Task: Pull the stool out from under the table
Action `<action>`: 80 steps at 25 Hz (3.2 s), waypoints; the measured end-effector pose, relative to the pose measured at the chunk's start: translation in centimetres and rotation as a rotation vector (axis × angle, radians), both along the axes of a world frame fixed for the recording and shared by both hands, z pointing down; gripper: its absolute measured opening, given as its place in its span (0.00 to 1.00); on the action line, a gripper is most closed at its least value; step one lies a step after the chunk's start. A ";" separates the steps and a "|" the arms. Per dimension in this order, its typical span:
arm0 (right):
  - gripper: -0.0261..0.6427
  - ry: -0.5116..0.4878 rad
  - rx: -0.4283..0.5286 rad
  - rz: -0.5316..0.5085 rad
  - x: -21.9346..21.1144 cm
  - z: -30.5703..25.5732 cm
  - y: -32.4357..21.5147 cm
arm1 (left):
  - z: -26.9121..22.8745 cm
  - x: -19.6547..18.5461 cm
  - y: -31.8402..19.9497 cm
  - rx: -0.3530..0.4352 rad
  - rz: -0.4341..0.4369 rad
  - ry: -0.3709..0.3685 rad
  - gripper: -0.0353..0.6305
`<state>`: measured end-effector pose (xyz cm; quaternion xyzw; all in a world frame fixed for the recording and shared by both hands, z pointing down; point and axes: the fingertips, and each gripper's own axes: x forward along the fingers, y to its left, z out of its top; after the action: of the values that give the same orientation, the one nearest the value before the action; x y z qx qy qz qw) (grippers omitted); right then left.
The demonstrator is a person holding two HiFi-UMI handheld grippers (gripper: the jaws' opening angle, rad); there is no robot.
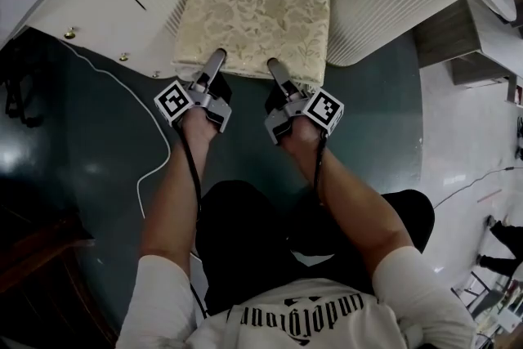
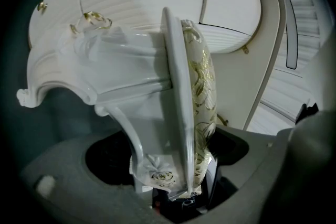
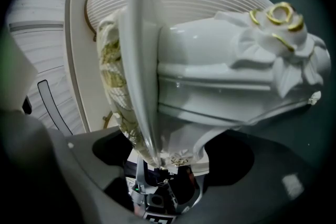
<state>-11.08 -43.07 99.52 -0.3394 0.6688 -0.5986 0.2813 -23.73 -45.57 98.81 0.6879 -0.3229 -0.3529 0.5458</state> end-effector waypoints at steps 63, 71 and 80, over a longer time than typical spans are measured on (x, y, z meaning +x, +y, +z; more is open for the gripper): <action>0.10 0.640 0.557 -0.608 -1.8 -14.9 3.7 | -14.2 1.6 6.5 0.288 0.281 -0.677 0.35; 0.03 0.832 0.804 -0.517 -0.5 -20.9 -1.6 | -20.5 1.3 2.2 0.434 0.105 -0.878 0.10; 0.04 0.969 0.938 -0.501 -0.1 -26.6 -4.1 | -27.5 4.0 -0.7 0.542 0.065 -1.001 0.06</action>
<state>-11.21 -47.15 72.93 -0.2467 0.9630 -0.0770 -0.0769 -19.74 -46.23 71.30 0.8963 -0.4188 -0.0373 0.1407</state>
